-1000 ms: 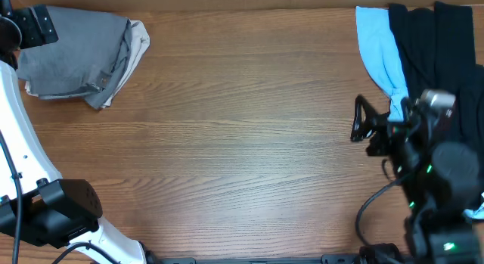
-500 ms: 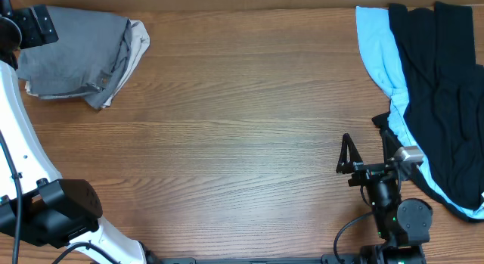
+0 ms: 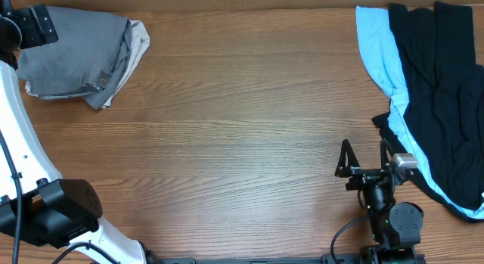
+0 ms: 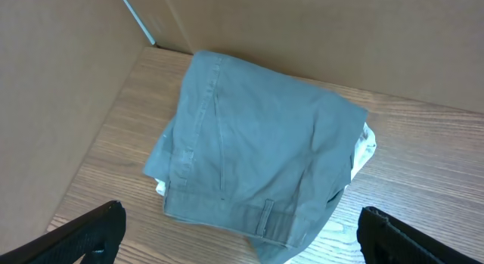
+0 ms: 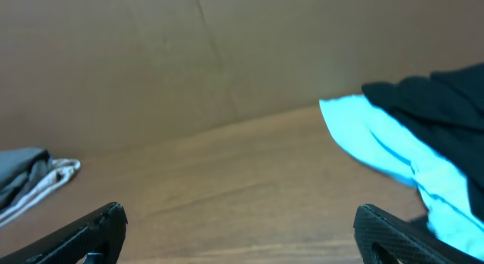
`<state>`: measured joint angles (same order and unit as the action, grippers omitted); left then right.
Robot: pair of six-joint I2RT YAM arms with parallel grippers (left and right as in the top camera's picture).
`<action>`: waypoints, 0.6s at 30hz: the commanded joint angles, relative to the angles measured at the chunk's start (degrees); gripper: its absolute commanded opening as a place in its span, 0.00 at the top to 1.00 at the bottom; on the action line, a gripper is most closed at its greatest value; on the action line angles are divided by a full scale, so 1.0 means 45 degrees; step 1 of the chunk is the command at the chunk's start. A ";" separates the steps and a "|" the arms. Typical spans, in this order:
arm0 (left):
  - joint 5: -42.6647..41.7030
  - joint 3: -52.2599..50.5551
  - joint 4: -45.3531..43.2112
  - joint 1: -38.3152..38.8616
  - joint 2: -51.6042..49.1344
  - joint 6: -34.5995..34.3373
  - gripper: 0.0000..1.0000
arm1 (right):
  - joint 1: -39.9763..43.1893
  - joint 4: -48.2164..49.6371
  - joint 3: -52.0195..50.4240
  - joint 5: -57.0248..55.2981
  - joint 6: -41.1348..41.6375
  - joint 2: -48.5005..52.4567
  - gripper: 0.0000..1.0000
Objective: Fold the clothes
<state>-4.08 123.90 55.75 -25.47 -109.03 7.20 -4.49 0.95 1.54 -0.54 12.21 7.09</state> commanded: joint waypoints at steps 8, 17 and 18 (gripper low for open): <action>-0.0092 -0.0019 -0.0015 0.0005 -0.0010 -0.0204 0.00 | 0.0087 -0.0855 -0.0243 -0.0151 -0.0049 -0.1540 0.00; -0.0092 -0.0019 -0.0015 0.0000 -0.0010 -0.0204 0.00 | 0.0087 -0.1243 -0.0243 -0.0155 -0.0053 -0.1540 0.00; -0.0092 -0.0019 -0.0015 0.0000 -0.0010 -0.0204 0.00 | 0.0087 -0.1243 -0.0243 -0.0155 -0.0053 -0.1540 0.00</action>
<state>-4.10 123.90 55.75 -25.47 -109.03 7.20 -4.49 -4.80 1.06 -0.99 12.14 0.84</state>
